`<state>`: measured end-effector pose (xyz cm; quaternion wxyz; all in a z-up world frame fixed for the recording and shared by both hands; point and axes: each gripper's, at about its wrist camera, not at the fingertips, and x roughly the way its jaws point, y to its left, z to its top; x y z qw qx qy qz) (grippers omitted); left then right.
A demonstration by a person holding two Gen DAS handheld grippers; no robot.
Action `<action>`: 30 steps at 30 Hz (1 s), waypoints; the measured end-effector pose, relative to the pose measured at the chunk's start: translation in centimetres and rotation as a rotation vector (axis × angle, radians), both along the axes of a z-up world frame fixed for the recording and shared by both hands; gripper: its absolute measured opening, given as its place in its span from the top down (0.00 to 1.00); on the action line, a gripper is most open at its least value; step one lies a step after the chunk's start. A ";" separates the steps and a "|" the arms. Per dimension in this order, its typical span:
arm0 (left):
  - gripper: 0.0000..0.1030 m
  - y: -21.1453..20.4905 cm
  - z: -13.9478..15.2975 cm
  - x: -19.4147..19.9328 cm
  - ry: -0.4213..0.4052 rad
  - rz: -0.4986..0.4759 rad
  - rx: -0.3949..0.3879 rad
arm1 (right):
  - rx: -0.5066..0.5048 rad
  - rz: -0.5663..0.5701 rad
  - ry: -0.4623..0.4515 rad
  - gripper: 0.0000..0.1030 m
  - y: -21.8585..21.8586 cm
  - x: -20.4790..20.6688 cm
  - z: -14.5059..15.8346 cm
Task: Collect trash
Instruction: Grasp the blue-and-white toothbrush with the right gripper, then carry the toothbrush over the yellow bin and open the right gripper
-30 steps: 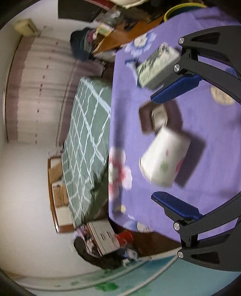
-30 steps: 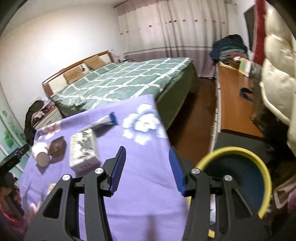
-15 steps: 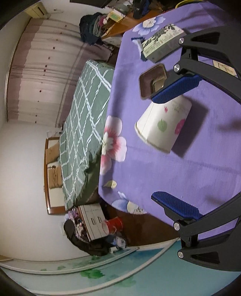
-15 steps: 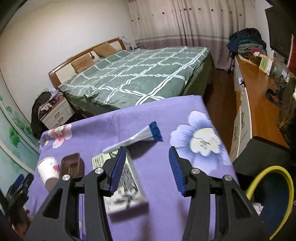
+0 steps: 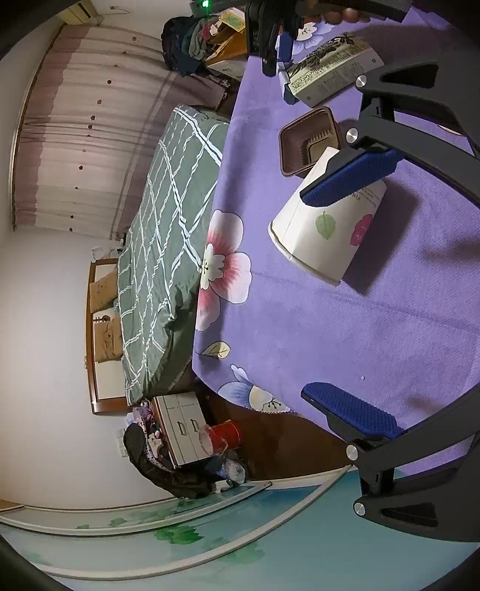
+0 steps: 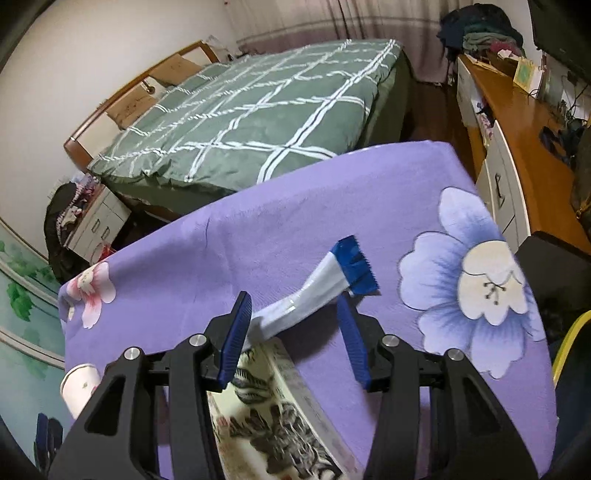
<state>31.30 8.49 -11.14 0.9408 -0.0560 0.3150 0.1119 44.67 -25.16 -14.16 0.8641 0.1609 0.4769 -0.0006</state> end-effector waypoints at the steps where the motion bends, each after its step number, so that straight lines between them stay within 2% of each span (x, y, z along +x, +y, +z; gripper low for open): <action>1: 0.08 0.0 0.1 -0.1 0.000 0.001 -0.001 | 0.003 0.002 0.009 0.57 0.2 0.4 -0.2; 6: 0.08 -0.1 0.1 -0.2 0.003 0.001 -0.001 | 0.032 0.023 0.012 0.75 1.0 0.9 -0.7; 11: 0.08 -0.2 0.2 -0.2 -0.002 0.000 0.006 | 0.069 0.033 -0.060 0.90 1.0 -0.1 0.8; 18: 0.08 -0.5 0.2 -0.4 -0.007 -0.009 0.011 | 0.082 0.047 -0.193 0.92 0.4 -3.7 4.5; 24: 0.08 -0.7 0.5 -0.6 -0.013 -0.017 0.011 | 0.020 0.074 -0.295 0.92 -1.0 -9.1 7.3; 30: 0.08 -0.9 0.7 -0.9 -0.019 -0.025 0.010 | -0.071 0.031 -0.348 0.92 -4.4 -14.5 8.3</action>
